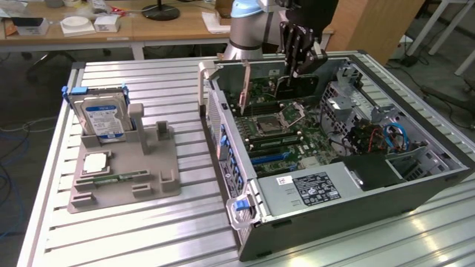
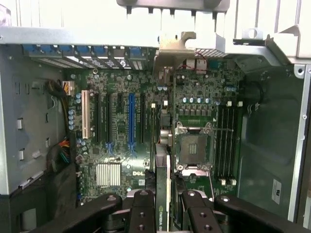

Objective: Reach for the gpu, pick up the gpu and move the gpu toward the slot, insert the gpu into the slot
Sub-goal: 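Insert the gpu into the slot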

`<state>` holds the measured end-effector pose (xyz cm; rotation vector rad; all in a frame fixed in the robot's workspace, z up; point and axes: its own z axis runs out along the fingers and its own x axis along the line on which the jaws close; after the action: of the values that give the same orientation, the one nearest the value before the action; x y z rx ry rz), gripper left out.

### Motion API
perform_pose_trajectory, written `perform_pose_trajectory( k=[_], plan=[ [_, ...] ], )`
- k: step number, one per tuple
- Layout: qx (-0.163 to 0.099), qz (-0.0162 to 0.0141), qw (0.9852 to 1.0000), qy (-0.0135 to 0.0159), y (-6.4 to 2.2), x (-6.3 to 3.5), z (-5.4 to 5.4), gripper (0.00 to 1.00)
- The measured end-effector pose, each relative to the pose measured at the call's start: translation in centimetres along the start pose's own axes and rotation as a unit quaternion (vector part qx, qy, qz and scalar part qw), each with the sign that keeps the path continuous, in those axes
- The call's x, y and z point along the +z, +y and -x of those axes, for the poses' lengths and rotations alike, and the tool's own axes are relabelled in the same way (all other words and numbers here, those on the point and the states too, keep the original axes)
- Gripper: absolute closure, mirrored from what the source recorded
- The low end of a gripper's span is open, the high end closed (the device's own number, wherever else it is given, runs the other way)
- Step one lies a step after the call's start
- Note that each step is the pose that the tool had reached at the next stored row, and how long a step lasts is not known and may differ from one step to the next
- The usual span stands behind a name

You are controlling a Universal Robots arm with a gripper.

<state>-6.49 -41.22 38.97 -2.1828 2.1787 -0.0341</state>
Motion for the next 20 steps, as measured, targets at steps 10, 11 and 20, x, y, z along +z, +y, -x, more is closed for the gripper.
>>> perform_pose_trajectory(
  k=[10,11,20],
  plan=[
    [0.000,0.0028,1.0000,0.0020,-0.02,1.08,-0.1,0.75],
    [0.000,0.0028,1.0000,0.0022,-0.01,1.20,-0.1,0.75],
    [0.000,0.0035,1.0000,0.0071,0.03,2.06,-0.1,0.75]
  ],
)
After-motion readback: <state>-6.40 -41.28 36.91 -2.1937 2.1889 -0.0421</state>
